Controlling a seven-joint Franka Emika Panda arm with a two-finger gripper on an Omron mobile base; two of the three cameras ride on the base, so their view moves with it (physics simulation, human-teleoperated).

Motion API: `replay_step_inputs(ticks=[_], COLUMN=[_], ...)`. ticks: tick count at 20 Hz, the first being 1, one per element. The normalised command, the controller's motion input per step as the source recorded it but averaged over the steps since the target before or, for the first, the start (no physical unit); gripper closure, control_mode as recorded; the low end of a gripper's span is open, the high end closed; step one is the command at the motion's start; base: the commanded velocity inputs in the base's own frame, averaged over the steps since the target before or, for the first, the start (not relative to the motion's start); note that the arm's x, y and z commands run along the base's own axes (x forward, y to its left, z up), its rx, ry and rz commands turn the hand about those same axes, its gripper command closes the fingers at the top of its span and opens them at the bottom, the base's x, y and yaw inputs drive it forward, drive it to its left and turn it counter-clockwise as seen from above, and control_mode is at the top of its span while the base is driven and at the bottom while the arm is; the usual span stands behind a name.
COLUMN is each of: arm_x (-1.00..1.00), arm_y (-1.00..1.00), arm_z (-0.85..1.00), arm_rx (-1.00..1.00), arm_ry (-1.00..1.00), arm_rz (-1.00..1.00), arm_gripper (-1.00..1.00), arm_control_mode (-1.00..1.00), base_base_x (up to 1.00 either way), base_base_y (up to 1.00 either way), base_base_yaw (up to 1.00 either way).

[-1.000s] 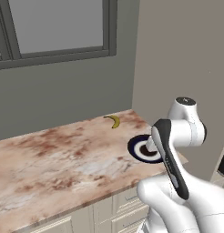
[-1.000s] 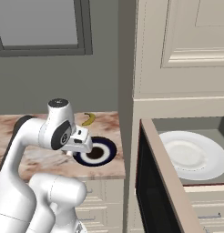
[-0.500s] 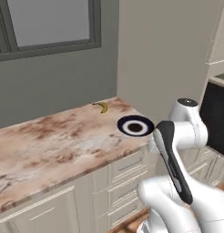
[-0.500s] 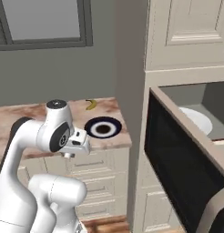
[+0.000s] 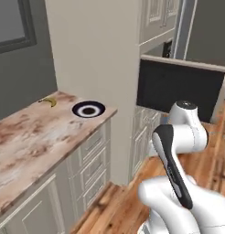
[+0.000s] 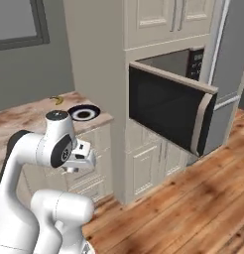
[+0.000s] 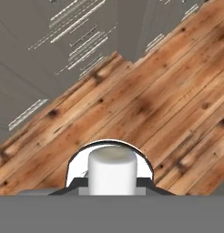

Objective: Pick the marshmallow from the counter and place it in the microwave.

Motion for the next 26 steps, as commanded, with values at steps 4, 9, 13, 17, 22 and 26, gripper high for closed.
replay_step_inputs(ticks=[4,9,13,17,22,26], arm_x=[0.0,0.0,0.0,0.0,0.0,0.0], arm_y=[0.0,0.0,0.0,0.0,0.0,0.0], arm_z=[0.0,0.0,0.0,0.0,0.0,0.0], arm_rx=[0.0,0.0,0.0,0.0,0.0,0.0], arm_ry=[0.0,0.0,0.0,0.0,0.0,0.0], arm_rz=[0.0,0.0,0.0,0.0,0.0,0.0], arm_gripper=[1.0,1.0,1.0,1.0,1.0,1.0], arm_control_mode=[1.0,1.0,1.0,1.0,1.0,1.0], base_base_x=[-0.03,0.0,0.09,0.58,1.0,1.0], base_base_y=[0.0,-0.58,-0.67,-0.38,0.31,0.12], base_base_yaw=[-0.9,-0.78,-0.72,-0.62,-0.17,0.0])
